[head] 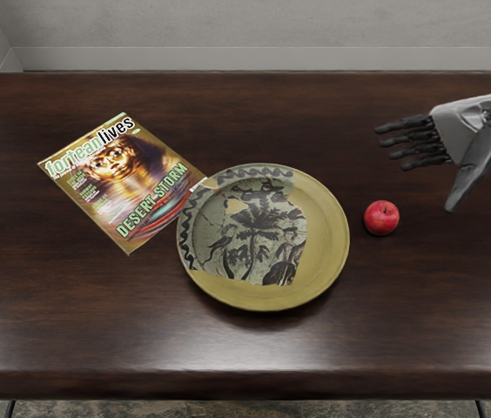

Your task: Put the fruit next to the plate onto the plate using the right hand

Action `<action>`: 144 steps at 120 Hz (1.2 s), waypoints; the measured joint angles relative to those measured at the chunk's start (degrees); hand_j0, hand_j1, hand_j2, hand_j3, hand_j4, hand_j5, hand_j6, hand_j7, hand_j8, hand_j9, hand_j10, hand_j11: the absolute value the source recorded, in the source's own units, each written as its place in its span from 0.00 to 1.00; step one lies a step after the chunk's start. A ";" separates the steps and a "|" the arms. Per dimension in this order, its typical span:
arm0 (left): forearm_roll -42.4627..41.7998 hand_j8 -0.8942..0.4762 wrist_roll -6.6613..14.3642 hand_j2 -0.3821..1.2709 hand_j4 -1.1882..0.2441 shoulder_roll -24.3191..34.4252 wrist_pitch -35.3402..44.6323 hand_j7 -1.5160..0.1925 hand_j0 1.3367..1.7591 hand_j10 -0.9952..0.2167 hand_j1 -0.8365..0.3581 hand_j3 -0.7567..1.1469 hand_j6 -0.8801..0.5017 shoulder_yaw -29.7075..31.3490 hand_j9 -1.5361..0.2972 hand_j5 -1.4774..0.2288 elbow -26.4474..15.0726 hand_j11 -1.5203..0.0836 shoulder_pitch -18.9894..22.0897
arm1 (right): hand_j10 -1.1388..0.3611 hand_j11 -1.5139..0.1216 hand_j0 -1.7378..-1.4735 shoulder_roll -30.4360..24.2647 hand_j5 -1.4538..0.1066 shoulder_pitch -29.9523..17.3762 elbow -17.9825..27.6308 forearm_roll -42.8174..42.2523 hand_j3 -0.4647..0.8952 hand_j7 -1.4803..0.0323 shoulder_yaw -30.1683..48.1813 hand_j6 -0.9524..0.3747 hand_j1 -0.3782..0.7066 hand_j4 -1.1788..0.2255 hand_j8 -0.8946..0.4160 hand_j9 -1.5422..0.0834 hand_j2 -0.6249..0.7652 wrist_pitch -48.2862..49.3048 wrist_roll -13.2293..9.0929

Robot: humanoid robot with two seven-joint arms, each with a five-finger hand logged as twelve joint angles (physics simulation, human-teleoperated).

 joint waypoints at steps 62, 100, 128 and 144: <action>-0.01 0.65 0.00 0.23 0.82 0.00 0.01 0.88 0.76 0.81 0.98 0.40 0.63 0.01 0.83 0.86 0.00 0.94 0.00 | 0.75 0.91 0.30 13.15 0.92 14.79 2.17 -4.89 0.34 0.96 -20.16 0.70 0.05 0.83 0.67 0.93 0.45 -11.33 0.00; -0.01 0.65 0.00 0.23 0.82 0.00 0.00 0.88 0.76 0.81 0.98 0.40 0.63 0.01 0.83 0.86 0.00 0.94 0.00 | 0.75 0.91 0.30 28.18 0.92 30.40 1.41 -5.92 0.34 0.96 -51.43 0.70 0.05 0.82 0.67 0.93 0.45 -41.32 0.00; -0.01 0.65 -0.01 0.23 0.82 0.00 0.01 0.88 0.76 0.81 0.98 0.40 0.63 0.01 0.83 0.86 0.00 0.94 0.00 | 0.73 0.89 0.30 37.75 0.89 29.74 1.20 -5.59 0.34 0.94 -54.79 0.68 0.08 0.80 0.64 0.91 0.44 -48.66 0.00; 0.00 0.65 -0.01 0.23 0.82 0.00 0.00 0.88 0.76 0.81 0.98 0.40 0.63 0.01 0.83 0.86 0.00 0.94 0.00 | 0.70 0.86 0.30 41.16 0.86 24.91 1.18 -6.48 0.34 0.90 -52.87 0.65 0.12 0.78 0.62 0.88 0.44 -53.25 0.00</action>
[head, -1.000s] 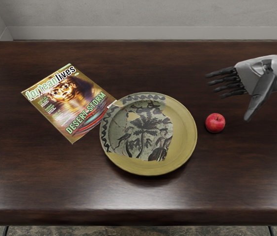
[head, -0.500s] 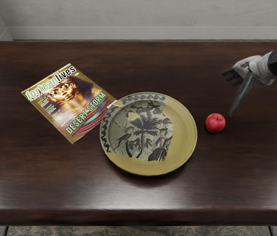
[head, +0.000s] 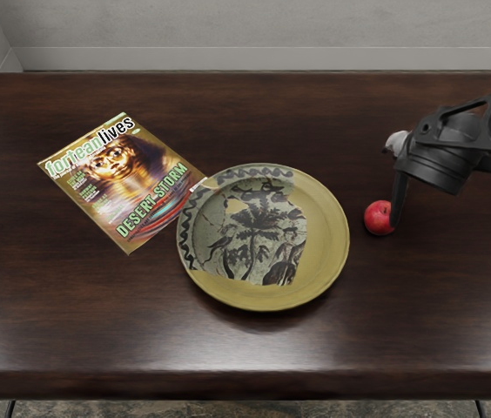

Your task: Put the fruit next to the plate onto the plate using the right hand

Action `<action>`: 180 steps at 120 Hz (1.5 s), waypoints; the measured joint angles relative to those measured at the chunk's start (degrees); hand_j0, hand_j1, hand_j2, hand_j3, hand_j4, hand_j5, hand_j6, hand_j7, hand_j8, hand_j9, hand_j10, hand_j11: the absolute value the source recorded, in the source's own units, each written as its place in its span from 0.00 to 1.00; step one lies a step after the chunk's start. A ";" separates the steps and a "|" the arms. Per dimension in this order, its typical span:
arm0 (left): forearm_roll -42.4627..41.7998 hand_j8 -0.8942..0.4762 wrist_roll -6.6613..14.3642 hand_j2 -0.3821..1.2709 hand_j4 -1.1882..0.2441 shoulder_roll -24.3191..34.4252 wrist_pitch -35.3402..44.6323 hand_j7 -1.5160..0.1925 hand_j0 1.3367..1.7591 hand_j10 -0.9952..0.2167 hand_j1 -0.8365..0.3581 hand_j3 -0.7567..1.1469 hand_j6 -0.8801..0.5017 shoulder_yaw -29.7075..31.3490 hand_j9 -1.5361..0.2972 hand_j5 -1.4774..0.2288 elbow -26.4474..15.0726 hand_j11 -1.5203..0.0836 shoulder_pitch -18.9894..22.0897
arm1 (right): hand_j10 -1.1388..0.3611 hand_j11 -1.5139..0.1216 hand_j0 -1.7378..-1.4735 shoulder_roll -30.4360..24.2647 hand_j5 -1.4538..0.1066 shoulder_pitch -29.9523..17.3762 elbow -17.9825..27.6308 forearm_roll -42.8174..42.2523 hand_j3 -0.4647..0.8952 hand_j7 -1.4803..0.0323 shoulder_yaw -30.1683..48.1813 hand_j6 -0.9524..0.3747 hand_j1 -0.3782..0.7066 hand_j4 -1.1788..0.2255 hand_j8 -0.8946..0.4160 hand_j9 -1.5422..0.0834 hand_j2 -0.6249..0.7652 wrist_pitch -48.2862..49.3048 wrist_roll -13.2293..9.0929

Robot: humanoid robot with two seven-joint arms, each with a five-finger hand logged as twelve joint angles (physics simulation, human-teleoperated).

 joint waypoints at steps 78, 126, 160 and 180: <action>-0.01 0.65 0.00 0.23 0.82 0.00 0.01 0.88 0.76 0.81 0.98 0.40 0.63 0.00 0.83 0.86 0.00 0.94 0.00 | 0.58 0.72 0.30 3.00 0.71 -7.78 -0.05 -2.89 0.34 0.75 2.23 0.52 0.32 0.65 0.48 0.74 0.41 -8.47 0.00; -0.01 0.65 0.00 0.23 0.82 0.00 0.01 0.88 0.76 0.81 0.98 0.40 0.63 0.00 0.83 0.86 0.00 0.94 0.00 | 0.58 0.72 0.30 4.20 0.71 -10.02 -0.04 -3.15 0.34 0.75 1.18 0.52 0.32 0.65 0.48 0.74 0.41 -14.54 0.00; -0.01 0.65 0.01 0.23 0.82 0.00 0.02 0.88 0.76 0.81 0.98 0.40 0.63 0.00 0.83 0.86 0.00 0.94 0.00 | 0.56 0.69 0.30 4.86 0.68 -9.70 -0.05 -3.19 0.34 0.72 1.18 0.49 0.36 0.63 0.45 0.71 0.41 -14.43 0.00; 0.01 0.65 0.00 0.23 0.82 0.00 0.00 0.88 0.76 0.81 0.98 0.40 0.63 0.00 0.83 0.86 0.00 0.94 0.00 | 0.42 0.51 0.31 4.76 0.50 -10.34 -0.10 -3.66 0.34 0.54 0.89 0.38 0.55 0.48 0.33 0.53 0.42 -14.38 -0.01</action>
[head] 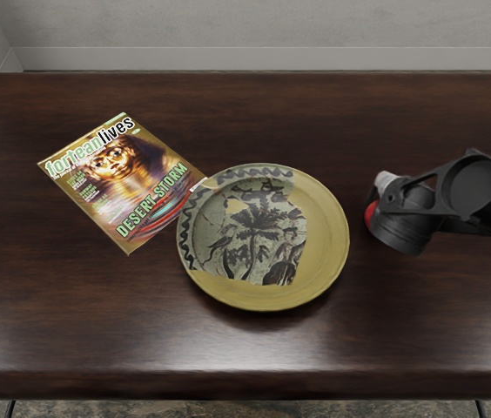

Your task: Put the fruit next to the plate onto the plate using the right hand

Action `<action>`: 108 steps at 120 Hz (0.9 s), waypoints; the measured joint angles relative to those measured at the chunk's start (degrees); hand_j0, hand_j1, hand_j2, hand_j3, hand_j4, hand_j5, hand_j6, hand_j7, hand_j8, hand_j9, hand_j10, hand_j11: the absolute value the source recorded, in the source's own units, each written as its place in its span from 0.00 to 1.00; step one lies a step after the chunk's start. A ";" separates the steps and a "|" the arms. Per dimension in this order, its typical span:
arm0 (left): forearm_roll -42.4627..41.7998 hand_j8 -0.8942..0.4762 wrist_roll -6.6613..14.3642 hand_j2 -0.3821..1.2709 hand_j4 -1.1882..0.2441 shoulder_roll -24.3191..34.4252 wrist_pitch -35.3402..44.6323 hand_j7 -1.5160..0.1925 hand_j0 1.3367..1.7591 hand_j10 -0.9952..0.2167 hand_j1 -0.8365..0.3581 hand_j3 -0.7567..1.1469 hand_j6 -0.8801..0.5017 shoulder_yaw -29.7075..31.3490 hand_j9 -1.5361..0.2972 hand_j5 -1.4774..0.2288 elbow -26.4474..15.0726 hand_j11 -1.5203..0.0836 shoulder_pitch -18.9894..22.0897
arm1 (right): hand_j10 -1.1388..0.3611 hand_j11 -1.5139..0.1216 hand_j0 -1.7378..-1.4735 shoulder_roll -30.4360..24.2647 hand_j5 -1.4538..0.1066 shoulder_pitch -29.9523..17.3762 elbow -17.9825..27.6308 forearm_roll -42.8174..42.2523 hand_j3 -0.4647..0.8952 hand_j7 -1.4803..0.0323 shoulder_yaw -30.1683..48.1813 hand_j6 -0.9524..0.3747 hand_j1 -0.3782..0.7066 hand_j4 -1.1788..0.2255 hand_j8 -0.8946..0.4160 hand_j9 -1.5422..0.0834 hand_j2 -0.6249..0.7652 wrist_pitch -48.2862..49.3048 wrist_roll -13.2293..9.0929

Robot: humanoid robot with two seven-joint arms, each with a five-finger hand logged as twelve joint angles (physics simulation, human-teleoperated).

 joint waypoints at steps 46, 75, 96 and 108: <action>-0.01 0.65 0.01 0.23 0.82 0.00 0.01 0.88 0.76 0.81 0.98 0.40 0.63 0.00 0.83 0.86 0.00 0.94 0.00 | 0.37 0.24 0.36 -27.49 0.23 -17.26 -3.14 -3.78 0.34 0.28 32.41 0.51 0.65 0.48 0.47 0.28 0.55 14.31 -0.14; -0.02 0.65 0.01 0.23 0.82 0.00 0.02 0.88 0.76 0.81 0.98 0.40 0.63 0.00 0.83 0.86 0.00 0.94 0.00 | 0.38 0.22 0.39 -30.38 0.23 -30.97 -6.66 -3.53 0.34 0.24 62.51 0.53 0.65 0.43 0.49 0.26 0.52 45.38 -0.07; -0.03 0.65 0.01 0.23 0.82 0.00 0.00 0.88 0.76 0.81 0.98 0.40 0.63 0.00 0.83 0.86 0.00 0.94 0.00 | 0.38 0.22 0.39 -22.77 0.23 -32.49 -4.79 -3.39 0.34 0.23 66.68 0.53 0.65 0.43 0.49 0.25 0.52 50.26 -0.03; -0.01 0.65 0.00 0.23 0.82 0.00 0.01 0.88 0.76 0.81 0.98 0.40 0.63 0.01 0.83 0.86 0.00 0.94 0.00 | 0.38 0.21 0.39 -18.35 0.22 -32.58 -4.34 -3.61 0.34 0.23 66.98 0.54 0.66 0.45 0.50 0.25 0.51 50.72 -0.01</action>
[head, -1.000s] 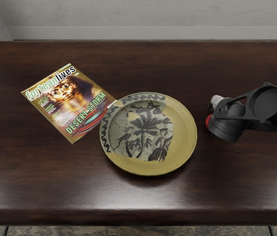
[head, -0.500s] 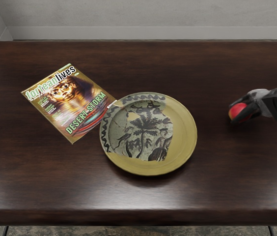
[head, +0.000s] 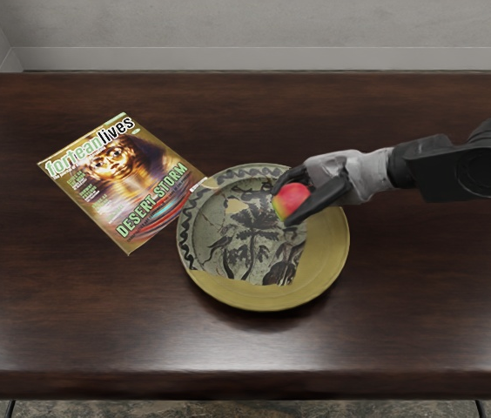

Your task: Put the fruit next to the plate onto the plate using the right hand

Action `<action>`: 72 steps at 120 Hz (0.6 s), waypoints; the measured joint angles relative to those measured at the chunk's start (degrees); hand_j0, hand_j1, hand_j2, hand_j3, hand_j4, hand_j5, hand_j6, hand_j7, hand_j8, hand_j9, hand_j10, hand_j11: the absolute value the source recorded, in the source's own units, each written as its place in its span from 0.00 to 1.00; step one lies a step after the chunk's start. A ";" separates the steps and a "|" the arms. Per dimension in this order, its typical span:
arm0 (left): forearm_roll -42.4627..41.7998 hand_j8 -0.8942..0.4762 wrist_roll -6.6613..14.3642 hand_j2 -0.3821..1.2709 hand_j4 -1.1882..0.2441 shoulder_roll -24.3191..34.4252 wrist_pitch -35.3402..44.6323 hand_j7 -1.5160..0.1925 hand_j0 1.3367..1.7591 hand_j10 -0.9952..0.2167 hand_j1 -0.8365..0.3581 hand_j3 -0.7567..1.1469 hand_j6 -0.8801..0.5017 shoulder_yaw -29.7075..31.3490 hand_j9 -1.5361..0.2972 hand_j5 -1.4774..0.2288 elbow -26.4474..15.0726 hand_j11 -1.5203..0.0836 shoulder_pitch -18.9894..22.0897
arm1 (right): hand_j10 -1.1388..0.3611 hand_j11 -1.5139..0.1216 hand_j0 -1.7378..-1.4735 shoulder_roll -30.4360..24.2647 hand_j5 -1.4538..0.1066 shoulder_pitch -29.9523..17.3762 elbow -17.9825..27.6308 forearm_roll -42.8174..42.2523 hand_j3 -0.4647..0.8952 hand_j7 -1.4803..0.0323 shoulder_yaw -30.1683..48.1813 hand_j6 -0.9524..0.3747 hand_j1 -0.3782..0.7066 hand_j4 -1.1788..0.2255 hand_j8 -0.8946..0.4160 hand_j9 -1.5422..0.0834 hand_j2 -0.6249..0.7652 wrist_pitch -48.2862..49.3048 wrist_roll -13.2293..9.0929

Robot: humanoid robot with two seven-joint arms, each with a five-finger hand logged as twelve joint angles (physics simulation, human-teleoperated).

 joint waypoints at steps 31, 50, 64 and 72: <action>-0.01 0.65 0.00 0.23 0.82 0.00 0.00 0.88 0.76 0.81 0.98 0.40 0.63 -0.01 0.83 0.86 0.00 0.94 0.00 | 0.51 0.49 0.35 3.93 0.50 -0.29 -0.77 -2.42 0.34 0.53 -1.04 0.60 0.43 0.60 0.55 0.53 0.49 -1.41 0.01; -0.01 0.65 0.00 0.23 0.82 0.00 0.00 0.88 0.76 0.81 0.98 0.40 0.63 0.00 0.83 0.86 0.00 0.94 0.00 | 0.67 0.72 0.33 -0.28 0.72 -0.93 1.21 -1.76 0.34 0.76 1.71 0.65 0.23 0.72 0.62 0.74 0.47 1.16 0.02; 0.00 0.65 0.00 0.23 0.82 0.00 0.00 0.88 0.76 0.81 0.98 0.40 0.63 -0.01 0.83 0.86 0.00 0.94 0.00 | 0.70 0.80 0.32 -11.99 0.81 -13.89 3.32 1.55 0.34 0.85 19.51 0.67 0.15 0.77 0.64 0.83 0.46 11.50 0.02; 0.00 0.65 0.00 0.23 0.82 0.00 0.00 0.88 0.76 0.81 0.98 0.40 0.63 -0.02 0.83 0.86 0.00 0.94 0.00 | 0.71 0.83 0.31 -16.08 0.84 -20.90 3.66 2.44 0.34 0.88 27.96 0.68 0.12 0.78 0.65 0.86 0.46 14.05 0.02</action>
